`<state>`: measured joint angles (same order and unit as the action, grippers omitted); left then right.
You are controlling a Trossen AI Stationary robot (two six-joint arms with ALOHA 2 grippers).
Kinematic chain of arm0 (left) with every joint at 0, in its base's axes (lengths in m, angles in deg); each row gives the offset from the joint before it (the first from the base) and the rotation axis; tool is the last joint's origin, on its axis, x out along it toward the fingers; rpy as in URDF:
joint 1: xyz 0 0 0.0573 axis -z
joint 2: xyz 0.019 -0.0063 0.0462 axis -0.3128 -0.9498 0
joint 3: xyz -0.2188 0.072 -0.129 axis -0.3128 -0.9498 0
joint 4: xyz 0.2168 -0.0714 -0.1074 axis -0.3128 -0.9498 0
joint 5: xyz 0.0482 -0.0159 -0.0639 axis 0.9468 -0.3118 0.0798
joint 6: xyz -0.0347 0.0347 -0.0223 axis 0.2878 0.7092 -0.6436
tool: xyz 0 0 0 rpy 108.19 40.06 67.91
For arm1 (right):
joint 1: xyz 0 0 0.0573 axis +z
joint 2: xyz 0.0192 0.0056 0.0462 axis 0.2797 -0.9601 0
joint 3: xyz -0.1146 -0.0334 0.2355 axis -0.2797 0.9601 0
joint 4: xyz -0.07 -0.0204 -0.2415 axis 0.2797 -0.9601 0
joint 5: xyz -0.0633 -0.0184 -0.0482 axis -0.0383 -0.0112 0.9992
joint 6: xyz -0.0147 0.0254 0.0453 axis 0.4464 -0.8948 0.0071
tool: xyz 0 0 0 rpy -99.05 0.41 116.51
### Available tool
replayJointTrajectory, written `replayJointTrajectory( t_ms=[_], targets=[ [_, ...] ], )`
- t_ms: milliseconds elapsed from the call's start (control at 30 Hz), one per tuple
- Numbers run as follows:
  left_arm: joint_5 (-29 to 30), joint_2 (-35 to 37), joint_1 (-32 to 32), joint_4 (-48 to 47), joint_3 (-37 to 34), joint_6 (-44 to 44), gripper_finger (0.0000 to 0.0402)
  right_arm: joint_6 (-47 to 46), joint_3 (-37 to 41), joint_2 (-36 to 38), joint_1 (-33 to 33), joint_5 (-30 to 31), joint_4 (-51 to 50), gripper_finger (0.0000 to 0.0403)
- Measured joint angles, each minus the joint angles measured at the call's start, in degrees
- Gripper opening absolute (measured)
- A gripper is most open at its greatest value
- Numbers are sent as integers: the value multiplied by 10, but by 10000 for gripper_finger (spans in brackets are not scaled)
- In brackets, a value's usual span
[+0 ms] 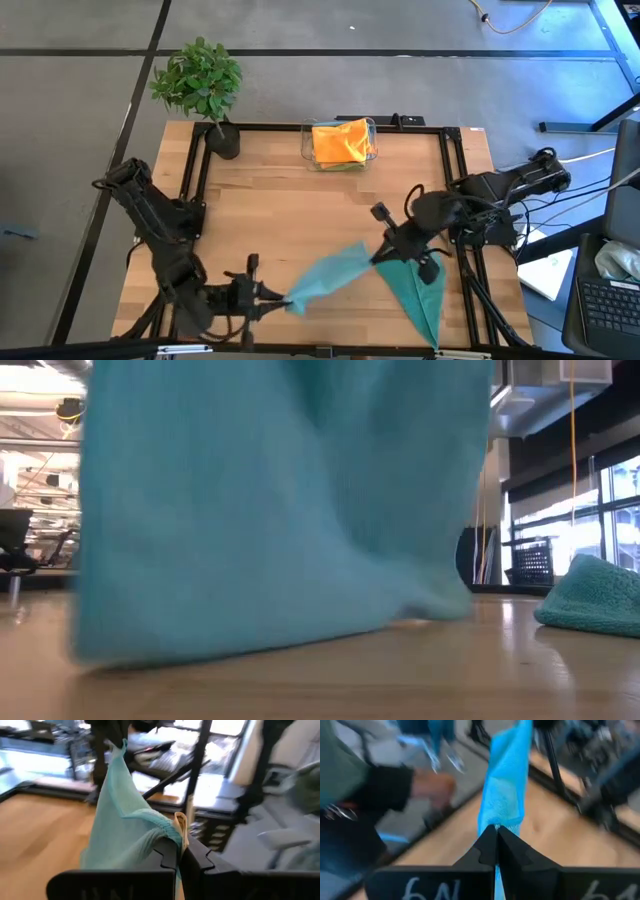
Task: Fold microfiber towels
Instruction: Fold the top blue microfiber towel
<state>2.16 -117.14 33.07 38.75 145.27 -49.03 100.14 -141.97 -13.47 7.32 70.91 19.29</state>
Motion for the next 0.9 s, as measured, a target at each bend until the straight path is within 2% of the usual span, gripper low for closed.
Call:
replayJointTrajectory(
  t_ms=[133, 233, 333, 433, 600, 733, 900],
  targets=[
    [12, 0, 22, -9, 45, 55, 0, 13, -47, 4, 20, -2, 7, 10],
    [58, 0, 41, -36, 75, 107, 0, 44, -77, 5, 32, 87, 7, 10],
    [129, 0, 57, -132, 84, 98, 0, 69, -77, 5, 29, 192, 6, 10],
    [156, 0, 57, -263, 83, -13, 0, 73, -42, 5, -2, 217, 6, 10],
    [123, -31, 28, -488, 83, -255, 0, 64, 84, 4, -76, 194, 67, 10],
    [61, -67, -12, -634, 83, -381, 0, 114, 207, 3, -146, 214, 211, 10],
    [-4, -117, -65, -778, 83, -464, 0, 179, 334, -2, -232, 214, 440, 10]
  ],
)
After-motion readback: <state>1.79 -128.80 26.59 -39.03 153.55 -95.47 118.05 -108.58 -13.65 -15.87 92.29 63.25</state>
